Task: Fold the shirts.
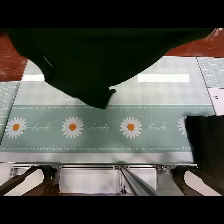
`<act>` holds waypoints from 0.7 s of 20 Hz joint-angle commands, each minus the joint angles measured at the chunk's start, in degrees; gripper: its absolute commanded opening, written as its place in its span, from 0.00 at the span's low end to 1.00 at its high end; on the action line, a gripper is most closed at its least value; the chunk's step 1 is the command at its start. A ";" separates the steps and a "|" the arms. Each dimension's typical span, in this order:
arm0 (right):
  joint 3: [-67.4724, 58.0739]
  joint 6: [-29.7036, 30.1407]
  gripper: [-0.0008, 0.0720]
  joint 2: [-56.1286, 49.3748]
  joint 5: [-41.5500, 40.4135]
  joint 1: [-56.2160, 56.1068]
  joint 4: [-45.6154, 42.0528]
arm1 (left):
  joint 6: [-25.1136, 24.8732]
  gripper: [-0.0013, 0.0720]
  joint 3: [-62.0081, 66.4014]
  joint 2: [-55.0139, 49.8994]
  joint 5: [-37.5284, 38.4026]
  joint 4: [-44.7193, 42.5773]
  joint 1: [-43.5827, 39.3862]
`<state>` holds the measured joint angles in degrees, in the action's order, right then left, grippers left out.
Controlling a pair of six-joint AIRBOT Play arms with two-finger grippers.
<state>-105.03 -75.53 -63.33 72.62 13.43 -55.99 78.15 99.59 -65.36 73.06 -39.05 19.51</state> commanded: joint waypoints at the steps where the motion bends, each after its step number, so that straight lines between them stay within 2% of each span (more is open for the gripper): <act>1: -3.82 -1.22 0.04 10.88 1.16 -0.04 -7.23 | 4.26 0.05 10.25 6.10 5.22 -12.92 0.17; 5: -3.80 -3.30 0.04 19.39 3.10 -0.04 -7.54 | 5.46 0.05 10.23 15.87 5.09 -18.71 -0.48; 7: -3.80 -3.98 0.04 22.45 5.40 -0.04 -7.65 | 5.62 0.05 10.23 20.06 5.03 -23.21 -4.24; 12: -3.80 -7.93 0.04 27.87 8.98 -0.04 -13.40 | 12.09 0.05 10.23 29.55 5.05 -49.75 -22.23; 14: -3.80 -8.55 0.04 27.80 10.58 -0.04 -13.55 | 13.07 0.05 10.23 30.77 5.55 -55.23 -25.99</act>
<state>-108.77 -82.19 -37.15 80.66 13.43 -67.26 88.27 109.75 -37.91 78.11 -80.75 0.32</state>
